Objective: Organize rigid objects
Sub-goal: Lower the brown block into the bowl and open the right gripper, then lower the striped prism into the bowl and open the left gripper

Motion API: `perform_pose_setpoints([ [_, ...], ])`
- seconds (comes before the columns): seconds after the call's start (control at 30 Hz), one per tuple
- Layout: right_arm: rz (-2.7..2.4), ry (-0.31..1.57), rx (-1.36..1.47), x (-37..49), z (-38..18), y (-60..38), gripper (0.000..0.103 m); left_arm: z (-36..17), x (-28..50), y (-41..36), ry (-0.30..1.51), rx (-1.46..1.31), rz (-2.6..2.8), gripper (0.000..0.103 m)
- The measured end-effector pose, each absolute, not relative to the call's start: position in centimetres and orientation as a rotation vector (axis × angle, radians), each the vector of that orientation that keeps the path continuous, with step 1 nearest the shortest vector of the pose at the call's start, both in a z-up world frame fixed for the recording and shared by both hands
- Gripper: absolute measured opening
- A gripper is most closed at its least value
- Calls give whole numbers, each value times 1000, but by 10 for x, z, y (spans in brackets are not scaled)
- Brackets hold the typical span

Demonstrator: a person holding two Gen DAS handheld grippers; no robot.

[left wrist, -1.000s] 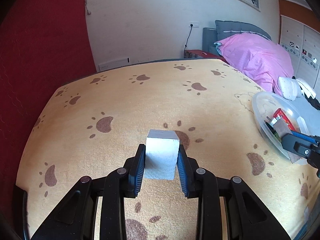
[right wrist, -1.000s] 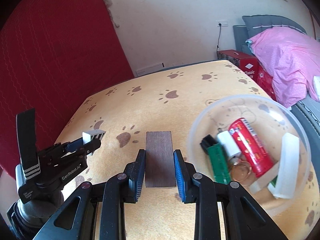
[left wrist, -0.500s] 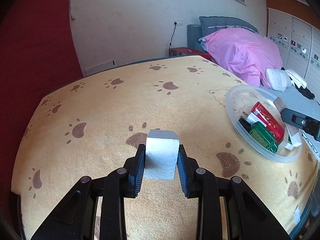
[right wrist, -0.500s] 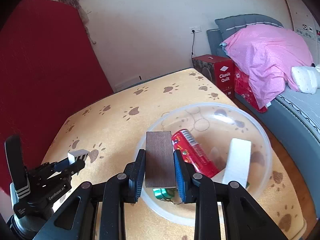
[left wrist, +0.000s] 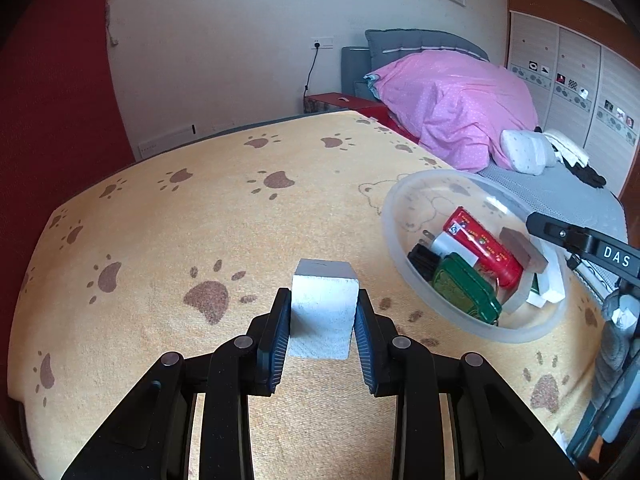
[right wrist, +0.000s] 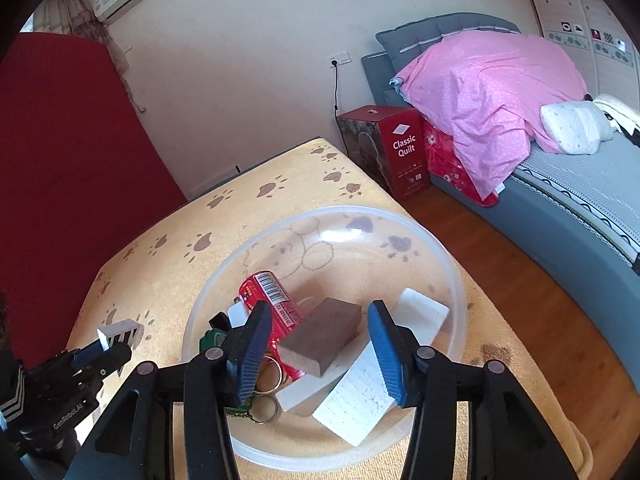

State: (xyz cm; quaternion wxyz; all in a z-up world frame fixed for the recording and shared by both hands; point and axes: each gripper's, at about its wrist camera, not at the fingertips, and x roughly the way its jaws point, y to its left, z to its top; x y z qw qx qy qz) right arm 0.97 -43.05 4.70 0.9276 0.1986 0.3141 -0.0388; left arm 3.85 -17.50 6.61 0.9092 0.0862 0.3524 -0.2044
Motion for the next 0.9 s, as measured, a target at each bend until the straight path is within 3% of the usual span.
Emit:
perform_pose_setpoints([
  [0.8, -140, 623, 447, 0, 44, -452, 57, 68, 15, -269, 781, 123, -744, 31],
  [0.9, -137, 620, 445, -1, 45, -452, 57, 65, 17, -273, 786, 100, -763, 42],
])
